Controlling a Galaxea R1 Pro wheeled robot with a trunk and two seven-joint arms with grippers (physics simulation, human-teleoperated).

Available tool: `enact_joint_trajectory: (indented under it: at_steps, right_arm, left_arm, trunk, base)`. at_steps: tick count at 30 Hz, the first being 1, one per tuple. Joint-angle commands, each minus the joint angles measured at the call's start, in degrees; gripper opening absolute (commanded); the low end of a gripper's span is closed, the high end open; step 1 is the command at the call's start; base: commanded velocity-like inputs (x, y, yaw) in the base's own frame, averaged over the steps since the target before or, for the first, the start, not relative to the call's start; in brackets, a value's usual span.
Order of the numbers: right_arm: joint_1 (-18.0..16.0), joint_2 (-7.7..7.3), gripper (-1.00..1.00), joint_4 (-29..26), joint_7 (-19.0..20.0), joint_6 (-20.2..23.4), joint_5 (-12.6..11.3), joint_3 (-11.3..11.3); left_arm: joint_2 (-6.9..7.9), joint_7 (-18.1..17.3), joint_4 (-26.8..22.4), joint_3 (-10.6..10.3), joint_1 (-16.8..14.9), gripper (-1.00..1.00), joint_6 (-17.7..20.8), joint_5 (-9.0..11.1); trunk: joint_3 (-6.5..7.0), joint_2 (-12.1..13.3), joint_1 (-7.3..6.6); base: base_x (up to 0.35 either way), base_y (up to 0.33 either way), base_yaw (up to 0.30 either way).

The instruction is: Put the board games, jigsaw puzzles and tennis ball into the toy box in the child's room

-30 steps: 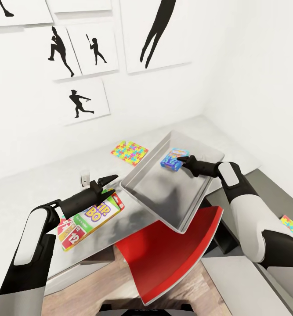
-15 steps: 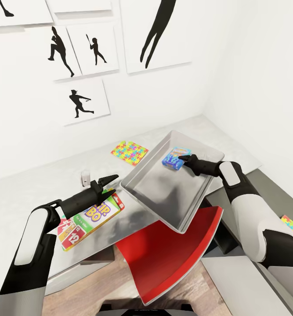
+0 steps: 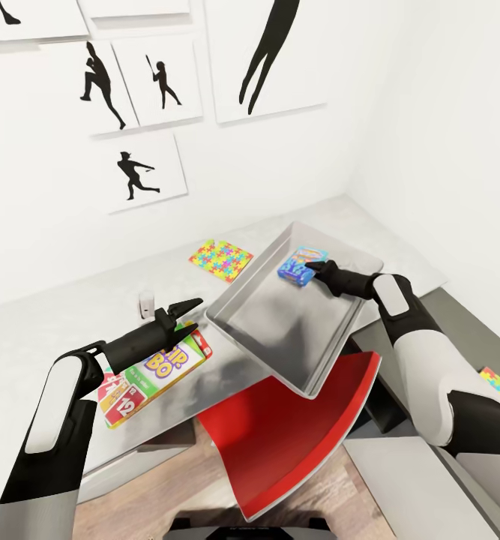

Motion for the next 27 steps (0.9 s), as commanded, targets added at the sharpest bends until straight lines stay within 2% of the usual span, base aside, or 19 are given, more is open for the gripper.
enact_joint_trajectory:
  at_steps: [1, 27]
  right_arm:
    - [-0.07, 0.08, -1.00, 0.02, 0.49, 0.28, 0.28, -0.25]
    - [-0.15, 0.12, -1.00, 0.02, 0.75, 0.11, 0.23, -0.13]
  left_arm:
    - [-0.01, 0.58, -0.02, 0.04, -0.04, 1.00, 0.22, 0.63]
    - [0.04, 0.58, -0.05, 0.08, -0.04, 1.00, 0.21, 0.60]
  trunk:
    - [-0.15, -0.10, 0.03]
    - [-0.50, -0.10, 0.03]
  base:
    - [0.000, 0.000, 0.000]
    - [0.000, 0.000, 0.000]
